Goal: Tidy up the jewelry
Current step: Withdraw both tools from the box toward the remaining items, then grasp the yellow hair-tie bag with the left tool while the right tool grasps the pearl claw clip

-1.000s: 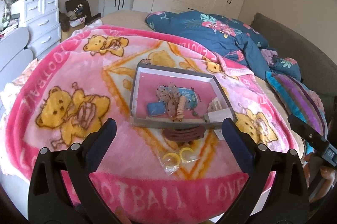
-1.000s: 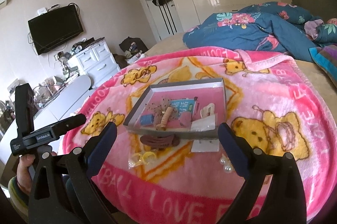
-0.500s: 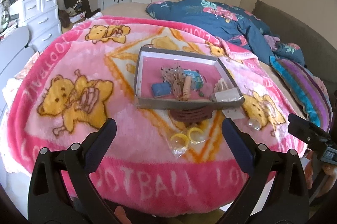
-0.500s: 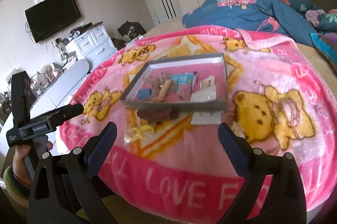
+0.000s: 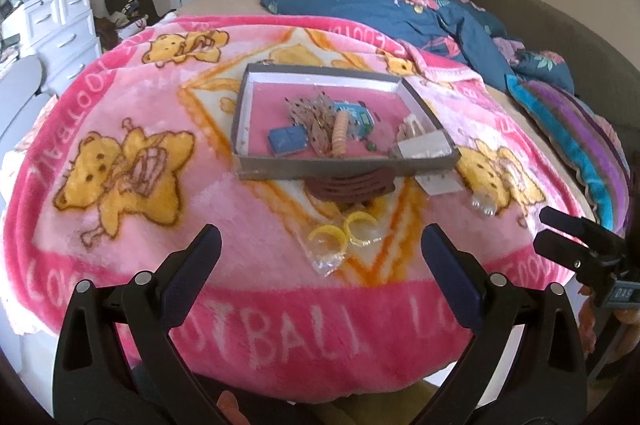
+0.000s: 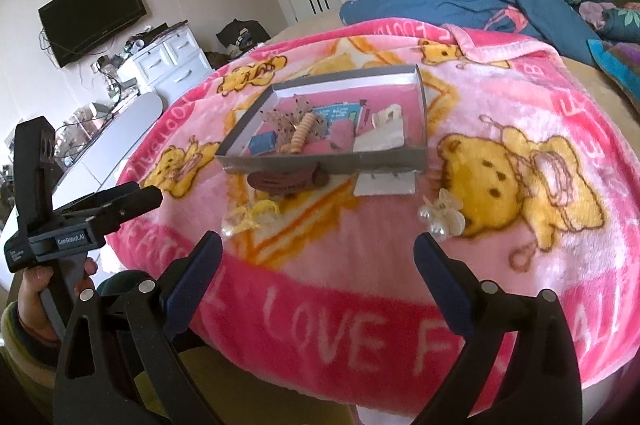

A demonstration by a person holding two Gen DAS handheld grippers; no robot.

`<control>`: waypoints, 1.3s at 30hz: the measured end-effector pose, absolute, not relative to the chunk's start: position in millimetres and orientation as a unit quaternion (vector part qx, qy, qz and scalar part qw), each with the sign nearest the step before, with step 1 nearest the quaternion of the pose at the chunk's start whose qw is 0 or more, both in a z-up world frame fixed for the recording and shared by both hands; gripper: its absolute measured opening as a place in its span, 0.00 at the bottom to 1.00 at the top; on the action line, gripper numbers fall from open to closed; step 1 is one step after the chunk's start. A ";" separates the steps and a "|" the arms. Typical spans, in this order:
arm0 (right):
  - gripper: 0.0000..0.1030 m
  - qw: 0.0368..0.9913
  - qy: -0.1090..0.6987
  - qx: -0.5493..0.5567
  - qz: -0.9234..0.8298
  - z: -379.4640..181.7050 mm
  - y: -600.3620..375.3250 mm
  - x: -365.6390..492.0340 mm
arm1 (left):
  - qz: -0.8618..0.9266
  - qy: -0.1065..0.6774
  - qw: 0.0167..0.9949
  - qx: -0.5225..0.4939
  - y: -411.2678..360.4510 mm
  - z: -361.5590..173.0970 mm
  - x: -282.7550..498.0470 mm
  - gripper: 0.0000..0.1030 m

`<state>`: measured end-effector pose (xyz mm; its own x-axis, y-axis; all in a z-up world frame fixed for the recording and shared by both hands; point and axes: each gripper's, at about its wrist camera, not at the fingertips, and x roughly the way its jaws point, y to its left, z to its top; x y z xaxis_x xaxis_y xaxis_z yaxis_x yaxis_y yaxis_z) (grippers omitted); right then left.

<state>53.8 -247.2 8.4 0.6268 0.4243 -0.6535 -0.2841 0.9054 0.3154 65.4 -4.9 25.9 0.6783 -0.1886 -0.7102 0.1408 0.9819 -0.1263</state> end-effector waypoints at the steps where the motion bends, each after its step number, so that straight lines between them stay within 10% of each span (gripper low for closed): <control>1: 0.93 0.896 0.387 0.094 0.197 6.3 -248.4 53.4 | -0.091 0.395 0.914 -0.028 -7.1 22.4 65.9 0.91; 39: 0.93 0.894 0.433 0.048 0.102 -62.8 -293.3 127.4 | -0.122 0.484 0.862 0.090 -47.9 -67.0 141.0 0.91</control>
